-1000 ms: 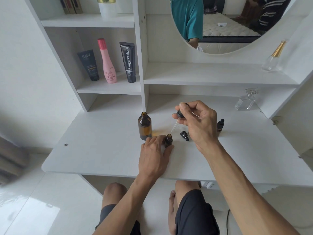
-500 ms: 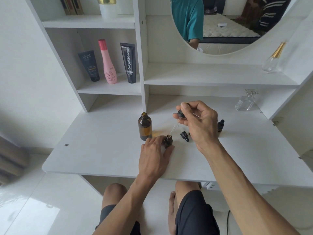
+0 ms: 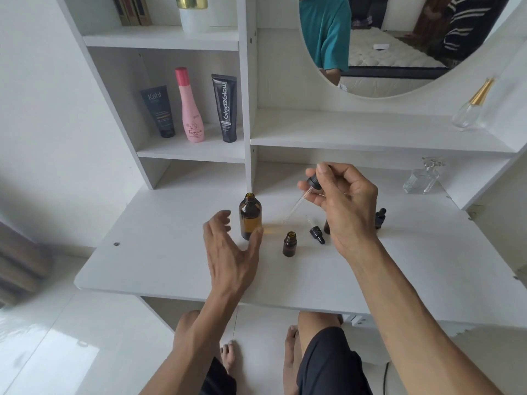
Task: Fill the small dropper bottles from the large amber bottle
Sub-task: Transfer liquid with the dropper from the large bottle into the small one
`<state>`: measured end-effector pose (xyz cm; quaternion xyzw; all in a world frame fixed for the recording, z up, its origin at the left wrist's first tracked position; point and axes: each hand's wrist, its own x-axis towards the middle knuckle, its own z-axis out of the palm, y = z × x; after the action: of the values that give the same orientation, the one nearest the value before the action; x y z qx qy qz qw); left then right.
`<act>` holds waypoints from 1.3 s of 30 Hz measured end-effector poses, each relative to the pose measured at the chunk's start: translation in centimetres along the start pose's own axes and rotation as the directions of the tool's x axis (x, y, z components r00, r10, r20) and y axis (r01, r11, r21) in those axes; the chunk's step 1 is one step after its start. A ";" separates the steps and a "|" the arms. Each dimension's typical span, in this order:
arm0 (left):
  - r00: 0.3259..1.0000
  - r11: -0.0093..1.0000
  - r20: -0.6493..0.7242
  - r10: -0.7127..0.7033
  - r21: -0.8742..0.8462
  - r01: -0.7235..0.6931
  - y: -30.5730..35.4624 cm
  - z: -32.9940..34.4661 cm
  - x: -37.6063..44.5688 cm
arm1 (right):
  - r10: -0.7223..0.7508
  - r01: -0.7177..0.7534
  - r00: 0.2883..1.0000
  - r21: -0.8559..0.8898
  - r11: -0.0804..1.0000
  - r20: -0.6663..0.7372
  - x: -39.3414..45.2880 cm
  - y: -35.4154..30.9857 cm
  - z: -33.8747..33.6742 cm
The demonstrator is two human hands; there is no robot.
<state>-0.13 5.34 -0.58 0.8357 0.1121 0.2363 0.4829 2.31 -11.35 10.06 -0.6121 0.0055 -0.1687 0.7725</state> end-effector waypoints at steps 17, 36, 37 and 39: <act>0.984 0.987 0.172 0.046 -0.163 -0.018 -0.9 1.4 1.7 | -0.113 0.127 0.981 -0.083 0.988 0.160 2.2 -0.3 7.4; 0.982 0.982 0.173 0.072 -0.186 -0.039 -1.3 1.4 1.8 | -0.125 0.208 0.950 -0.279 0.938 0.286 2.6 0.6 8.3; 0.982 0.982 0.172 0.072 -0.186 -0.039 -1.3 1.5 1.8 | -0.126 0.209 0.950 -0.281 0.937 0.286 2.6 0.6 8.3; 0.983 0.982 0.171 0.073 -0.187 -0.040 -1.3 1.5 1.8 | -0.126 0.213 0.948 -0.289 0.933 0.291 2.7 0.8 8.2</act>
<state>2.20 5.65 -1.84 0.8084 0.0229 0.1842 0.5586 6.77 -4.14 11.92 -0.7435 -0.1254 -0.1480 0.6400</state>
